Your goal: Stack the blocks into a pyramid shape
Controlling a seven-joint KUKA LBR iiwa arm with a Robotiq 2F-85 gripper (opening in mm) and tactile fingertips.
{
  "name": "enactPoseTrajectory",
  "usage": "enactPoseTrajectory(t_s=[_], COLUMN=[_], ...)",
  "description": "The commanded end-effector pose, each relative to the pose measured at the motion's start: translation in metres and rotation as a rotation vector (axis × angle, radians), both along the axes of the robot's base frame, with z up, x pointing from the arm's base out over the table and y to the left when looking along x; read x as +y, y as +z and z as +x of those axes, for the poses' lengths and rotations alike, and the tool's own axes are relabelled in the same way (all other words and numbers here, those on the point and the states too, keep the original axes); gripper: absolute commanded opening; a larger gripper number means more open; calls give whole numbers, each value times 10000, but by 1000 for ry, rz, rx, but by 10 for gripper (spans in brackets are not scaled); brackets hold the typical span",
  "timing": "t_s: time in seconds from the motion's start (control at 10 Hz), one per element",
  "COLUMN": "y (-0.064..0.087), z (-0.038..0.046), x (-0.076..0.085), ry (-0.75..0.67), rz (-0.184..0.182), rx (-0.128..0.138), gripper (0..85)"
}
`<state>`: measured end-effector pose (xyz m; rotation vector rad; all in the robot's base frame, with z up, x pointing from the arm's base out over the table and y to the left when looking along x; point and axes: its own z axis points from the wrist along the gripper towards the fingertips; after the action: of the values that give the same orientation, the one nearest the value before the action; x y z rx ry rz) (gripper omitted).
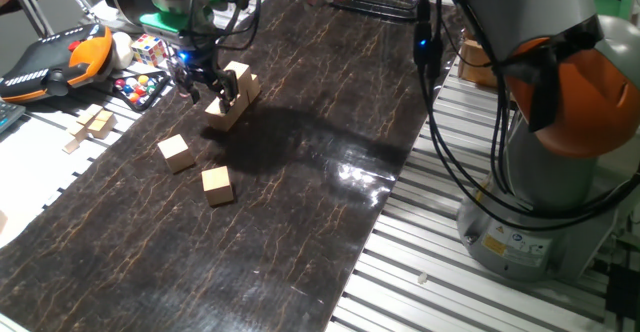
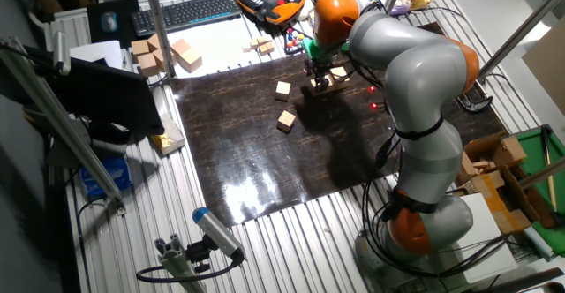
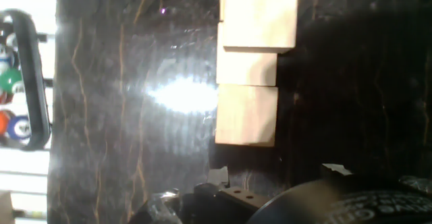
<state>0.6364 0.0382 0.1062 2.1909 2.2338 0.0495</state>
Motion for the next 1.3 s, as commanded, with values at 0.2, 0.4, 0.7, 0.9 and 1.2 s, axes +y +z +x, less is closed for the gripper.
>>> enactPoseTrajectory(t_s=[0.2, 0.4, 0.7, 0.9, 1.2], y=[0, 0, -5, -35, -57], z=[0, 0, 5, 53, 54], x=[-1, -1, 12, 258, 471], ry=[-36, -95, -222, -296, -364], rz=[-51, -61, -44, -45, -19], rx=[-7, -40, -40, -18, -4], gripper=[697, 697, 693, 690, 690])
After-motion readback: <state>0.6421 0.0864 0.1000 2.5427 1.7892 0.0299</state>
